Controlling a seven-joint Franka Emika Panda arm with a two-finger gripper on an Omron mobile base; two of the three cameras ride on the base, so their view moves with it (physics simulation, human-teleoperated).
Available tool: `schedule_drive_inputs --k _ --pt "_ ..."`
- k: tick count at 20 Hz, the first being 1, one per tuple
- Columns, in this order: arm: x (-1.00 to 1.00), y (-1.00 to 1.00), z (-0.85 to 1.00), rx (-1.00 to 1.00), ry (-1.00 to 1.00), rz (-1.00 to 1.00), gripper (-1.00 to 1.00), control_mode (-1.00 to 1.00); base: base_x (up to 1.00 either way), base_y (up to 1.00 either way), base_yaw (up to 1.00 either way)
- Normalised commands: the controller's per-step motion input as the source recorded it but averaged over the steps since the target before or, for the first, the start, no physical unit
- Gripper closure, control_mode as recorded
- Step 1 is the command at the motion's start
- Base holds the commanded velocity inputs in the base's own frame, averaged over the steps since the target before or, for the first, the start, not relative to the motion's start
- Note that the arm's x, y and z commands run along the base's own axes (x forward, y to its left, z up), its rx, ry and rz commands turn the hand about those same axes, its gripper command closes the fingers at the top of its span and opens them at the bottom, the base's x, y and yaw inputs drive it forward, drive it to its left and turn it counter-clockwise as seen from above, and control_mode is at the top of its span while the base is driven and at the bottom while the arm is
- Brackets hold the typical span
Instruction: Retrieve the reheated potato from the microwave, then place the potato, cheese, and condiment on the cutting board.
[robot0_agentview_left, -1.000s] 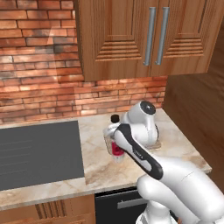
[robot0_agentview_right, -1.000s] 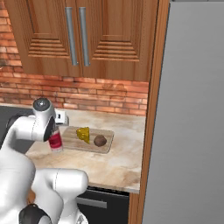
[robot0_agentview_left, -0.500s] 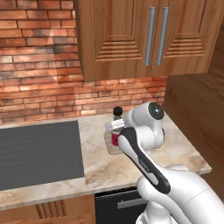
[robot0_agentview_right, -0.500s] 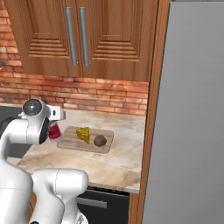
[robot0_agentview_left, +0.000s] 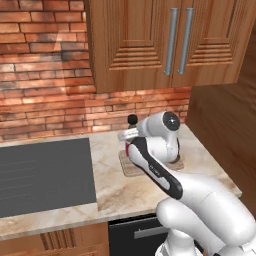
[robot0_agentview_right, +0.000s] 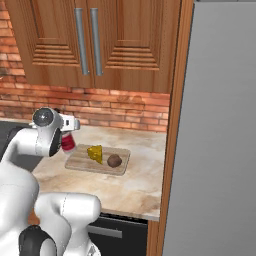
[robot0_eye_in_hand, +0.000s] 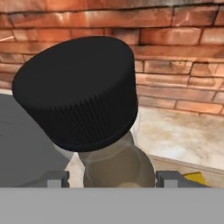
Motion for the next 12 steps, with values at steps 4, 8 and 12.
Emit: schedule_drive_inputs --k 4,8,12 --pt "0.32 -0.09 -0.08 0.0 0.0 -0.05 1.0 -1.0 0.0 0.0 0.0" --pt "0.06 -0.07 -0.19 0.0 0.0 -0.03 1.0 -1.0 0.0 0.0 0.0" --pt "0.01 -0.06 -0.3 0.0 0.0 -0.01 1.0 -1.0 0.0 0.0 0.0"
